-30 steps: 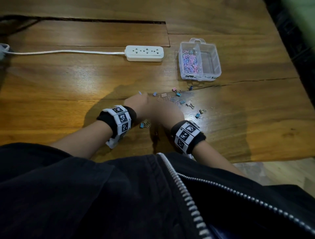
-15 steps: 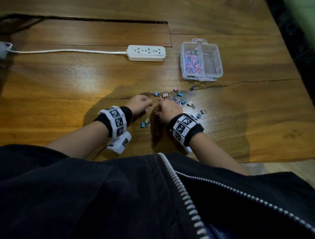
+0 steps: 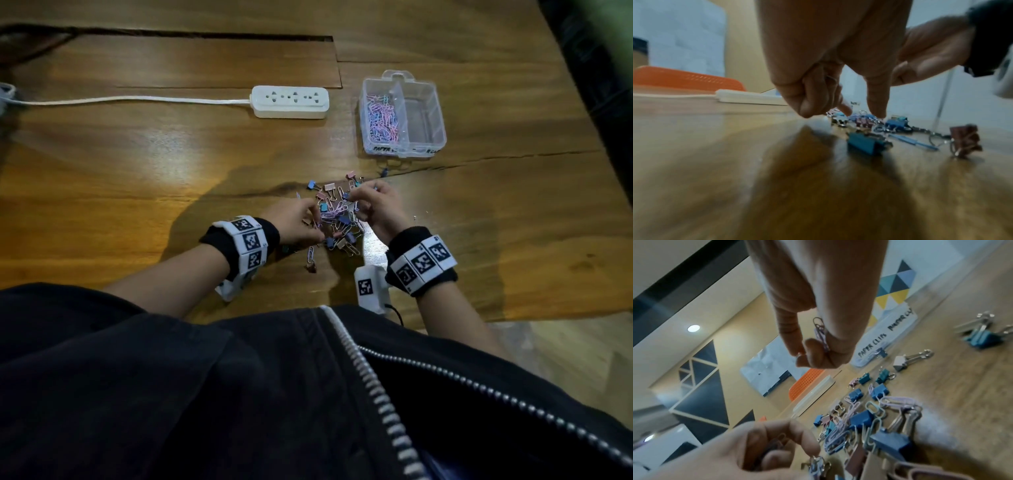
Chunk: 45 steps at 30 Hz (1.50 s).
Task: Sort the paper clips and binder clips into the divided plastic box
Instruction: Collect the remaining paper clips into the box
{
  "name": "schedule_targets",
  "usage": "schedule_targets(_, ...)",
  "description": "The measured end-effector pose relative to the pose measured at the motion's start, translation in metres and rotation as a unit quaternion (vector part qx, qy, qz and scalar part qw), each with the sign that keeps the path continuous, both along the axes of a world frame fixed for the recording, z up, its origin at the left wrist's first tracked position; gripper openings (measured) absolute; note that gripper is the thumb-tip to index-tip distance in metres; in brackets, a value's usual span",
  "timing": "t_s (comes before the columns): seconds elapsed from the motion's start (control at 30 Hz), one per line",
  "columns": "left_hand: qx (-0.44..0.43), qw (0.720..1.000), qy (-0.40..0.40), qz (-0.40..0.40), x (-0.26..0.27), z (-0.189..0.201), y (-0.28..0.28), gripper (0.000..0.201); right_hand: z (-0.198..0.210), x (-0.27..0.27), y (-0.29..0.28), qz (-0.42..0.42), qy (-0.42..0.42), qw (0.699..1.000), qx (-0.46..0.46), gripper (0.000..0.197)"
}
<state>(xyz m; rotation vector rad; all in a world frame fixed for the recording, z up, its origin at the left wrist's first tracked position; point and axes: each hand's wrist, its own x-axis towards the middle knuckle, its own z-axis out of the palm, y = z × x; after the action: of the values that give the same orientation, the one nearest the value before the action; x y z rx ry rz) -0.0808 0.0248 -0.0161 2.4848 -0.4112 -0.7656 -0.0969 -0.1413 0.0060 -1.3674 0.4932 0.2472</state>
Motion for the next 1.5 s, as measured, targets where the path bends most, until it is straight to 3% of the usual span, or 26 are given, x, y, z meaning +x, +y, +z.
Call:
schedule_targets(0.2,0.036,0.998,-0.045,-0.040,-0.001,-0.003,-0.005,0.051,-0.002,-0.012,-0.016,-0.028,0.050,0.991,0.118,0.030)
schedule_targets(0.3,0.025,0.996,-0.065,-0.051,-0.001,-0.003,-0.001,0.045,-0.007,-0.022,-0.023,-0.077,0.068,0.981,0.167,0.024)
schedule_targets(0.4,0.037,0.990,-0.085,-0.108,-0.003,-0.001,-0.003,0.035,-0.013,-0.030,-0.031,-0.093,0.093,0.978,0.160,0.025)
schedule_targets(0.47,0.051,0.983,-0.099,-0.145,-0.004,0.000,-0.005,0.032,-0.014,-0.034,-0.031,-0.060,0.101,0.988,0.097,0.027)
schedule_targets(0.53,0.069,0.974,-0.120,-0.182,-0.004,0.001,-0.007,0.032,-0.013,-0.039,-0.027,-0.001,0.096,0.995,-0.034,0.022)
schedule_targets(0.63,0.087,0.962,-0.145,-0.215,-0.003,0.000,-0.012,0.029,-0.015,-0.047,-0.020,0.084,0.070,0.965,-0.240,0.021)
schedule_targets(0.7,0.086,0.964,-0.139,-0.211,-0.001,-0.001,-0.015,0.028,-0.019,-0.050,-0.017,0.122,0.070,0.933,-0.331,0.020)
schedule_targets(0.77,0.059,0.978,-0.108,-0.169,0.001,0.000,-0.015,0.030,-0.020,-0.053,-0.014,0.165,0.072,0.899,-0.399,0.021)
schedule_targets(0.87,-0.064,0.998,-0.003,-0.012,0.001,0.002,-0.012,0.022,-0.018,-0.057,-0.008,0.205,0.067,0.864,-0.455,0.027)
schedule_targets(0.93,-0.188,0.967,0.117,0.129,0.002,0.006,-0.009,0.018,-0.018,-0.057,-0.005,0.209,0.060,0.858,-0.465,0.025)
schedule_targets(1.0,-0.300,0.899,0.221,0.232,0.004,0.009,-0.004,0.024,-0.018,-0.057,-0.004,0.207,0.062,0.864,-0.455,0.020)
schedule_targets(1.07,-0.378,0.840,0.276,0.276,0.007,0.011,0.002,0.020,-0.019,-0.056,-0.004,0.204,0.070,0.875,-0.434,0.015)
schedule_targets(1.17,-0.399,0.818,0.310,0.276,0.009,0.011,0.007,0.013,-0.018,-0.056,-0.004,0.213,0.071,0.879,-0.420,0.009)
schedule_targets(1.23,-0.373,0.834,0.318,0.254,0.009,0.010,0.007,0.013,-0.017,-0.056,-0.005,0.214,0.072,0.888,-0.401,0.012)
schedule_targets(1.37,-0.174,0.956,0.218,0.095,0.000,0.015,0.003,0.019,-0.016,-0.056,-0.013,0.136,0.077,0.947,-0.280,0.026)
schedule_targets(1.47,-0.076,0.980,0.169,-0.070,-0.007,0.013,0.001,0.004,-0.010,-0.053,-0.024,0.062,0.071,0.982,-0.164,0.023)
schedule_targets(1.5,-0.038,0.982,0.143,-0.118,-0.008,0.012,0.000,0.009,-0.008,-0.051,-0.028,0.043,0.069,0.989,-0.123,0.021)
